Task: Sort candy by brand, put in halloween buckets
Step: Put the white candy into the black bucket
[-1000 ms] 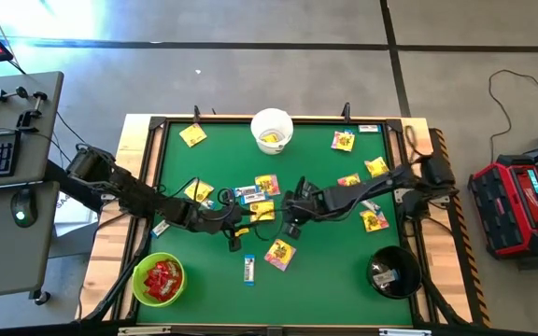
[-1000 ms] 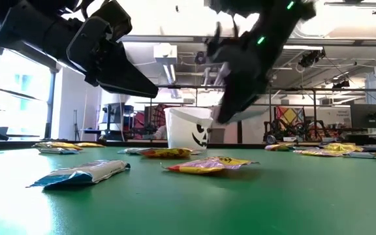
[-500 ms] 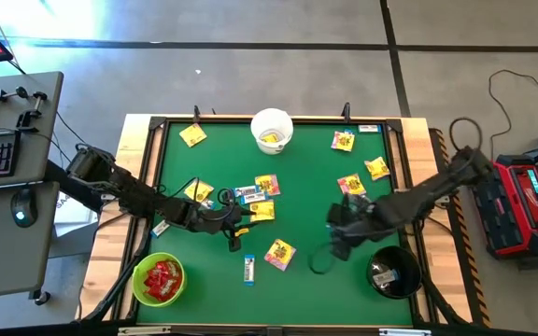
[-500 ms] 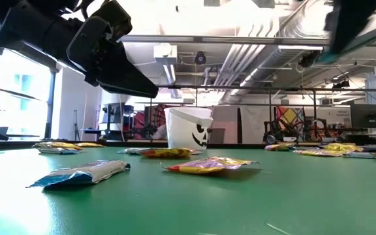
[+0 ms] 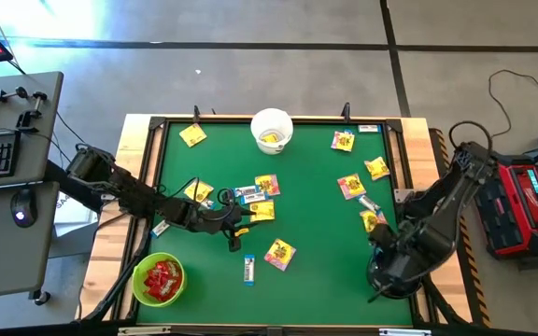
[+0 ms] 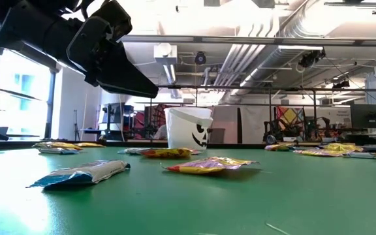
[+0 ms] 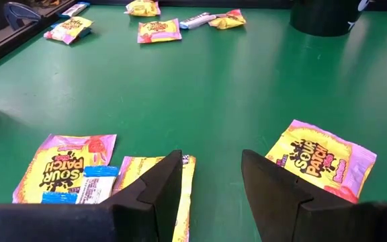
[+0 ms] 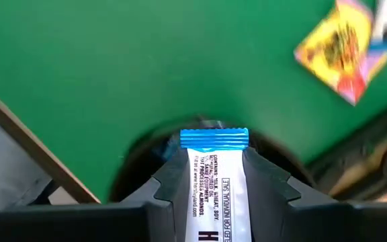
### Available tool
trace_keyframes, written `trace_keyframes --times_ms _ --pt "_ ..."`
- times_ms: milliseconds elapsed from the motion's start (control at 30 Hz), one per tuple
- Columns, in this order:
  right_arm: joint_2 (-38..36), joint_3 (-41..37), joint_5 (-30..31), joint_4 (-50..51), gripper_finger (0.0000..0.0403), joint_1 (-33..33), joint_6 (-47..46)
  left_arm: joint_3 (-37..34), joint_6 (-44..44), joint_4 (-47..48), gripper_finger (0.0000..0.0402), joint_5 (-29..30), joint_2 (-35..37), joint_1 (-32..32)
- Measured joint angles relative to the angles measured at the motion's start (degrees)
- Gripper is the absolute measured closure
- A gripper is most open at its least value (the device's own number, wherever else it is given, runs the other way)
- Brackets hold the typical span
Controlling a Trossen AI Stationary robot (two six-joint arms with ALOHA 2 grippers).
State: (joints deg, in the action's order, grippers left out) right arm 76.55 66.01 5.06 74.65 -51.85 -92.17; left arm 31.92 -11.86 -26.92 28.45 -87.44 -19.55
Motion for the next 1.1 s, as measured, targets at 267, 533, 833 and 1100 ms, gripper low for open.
trace_keyframes --times_ms 267,533,833,1100 --pt "0.3 -9.8 -4.1 -8.0 0.0307 -6.1 -9.8 0.0 0.0 0.0 0.0255 0.0 0.0 0.0" --pt "0.2 -20.3 -5.4 -20.3 0.0304 -6.4 -9.6 0.0 -0.2 0.0 0.0255 0.0 0.0 0.0" --pt "0.4 -21.4 -7.8 -20.9 0.0234 -6.4 -8.8 0.0 -1.0 0.0 0.0255 -0.9 0.0 0.0" --pt "0.3 -11.7 -5.7 -12.5 0.0180 -6.4 -6.4 0.0 -1.0 0.0 0.0255 -0.9 0.0 0.0"
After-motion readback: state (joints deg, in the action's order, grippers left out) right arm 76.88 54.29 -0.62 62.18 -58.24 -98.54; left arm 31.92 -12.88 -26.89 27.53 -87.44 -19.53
